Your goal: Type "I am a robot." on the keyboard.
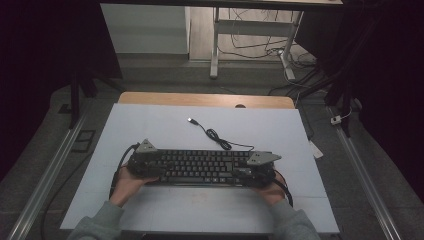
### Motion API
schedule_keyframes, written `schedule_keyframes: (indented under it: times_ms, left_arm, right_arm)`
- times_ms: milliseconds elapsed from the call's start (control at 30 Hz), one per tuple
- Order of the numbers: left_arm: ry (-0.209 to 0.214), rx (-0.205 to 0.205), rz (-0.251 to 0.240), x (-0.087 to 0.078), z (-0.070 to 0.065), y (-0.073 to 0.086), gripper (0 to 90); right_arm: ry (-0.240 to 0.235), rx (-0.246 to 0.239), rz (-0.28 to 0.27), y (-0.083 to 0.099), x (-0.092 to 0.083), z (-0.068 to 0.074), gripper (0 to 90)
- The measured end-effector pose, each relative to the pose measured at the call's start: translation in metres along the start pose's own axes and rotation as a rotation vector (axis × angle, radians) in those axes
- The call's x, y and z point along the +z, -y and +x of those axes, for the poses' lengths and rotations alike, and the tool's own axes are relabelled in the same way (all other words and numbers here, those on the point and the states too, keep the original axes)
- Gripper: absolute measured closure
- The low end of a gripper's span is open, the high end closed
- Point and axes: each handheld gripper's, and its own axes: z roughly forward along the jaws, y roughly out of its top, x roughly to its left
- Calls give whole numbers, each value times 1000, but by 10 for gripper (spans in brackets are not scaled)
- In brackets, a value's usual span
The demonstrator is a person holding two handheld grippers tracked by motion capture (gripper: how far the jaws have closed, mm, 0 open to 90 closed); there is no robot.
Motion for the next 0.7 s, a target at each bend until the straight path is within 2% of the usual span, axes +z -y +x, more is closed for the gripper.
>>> schedule_keyframes:
  times_ms: [167, 400, 600, 700]
  left_arm:
    - [-17, -8, 2, -2, 4, 1, 407]
    - [-12, 46, 52, -1, 4, 2, 661]
    - [-25, 54, 80, -1, 7, 5, 868]
    - [-28, 54, 103, 1, 9, 6, 887]
  right_arm:
    - [4, -1, 0, 0, -1, -1, 492]
    - [6, 0, 4, 0, 0, -1, 492]
    - [8, 2, 3, 0, 0, -1, 493]
    - [9, 0, 7, 0, 0, -1, 492]
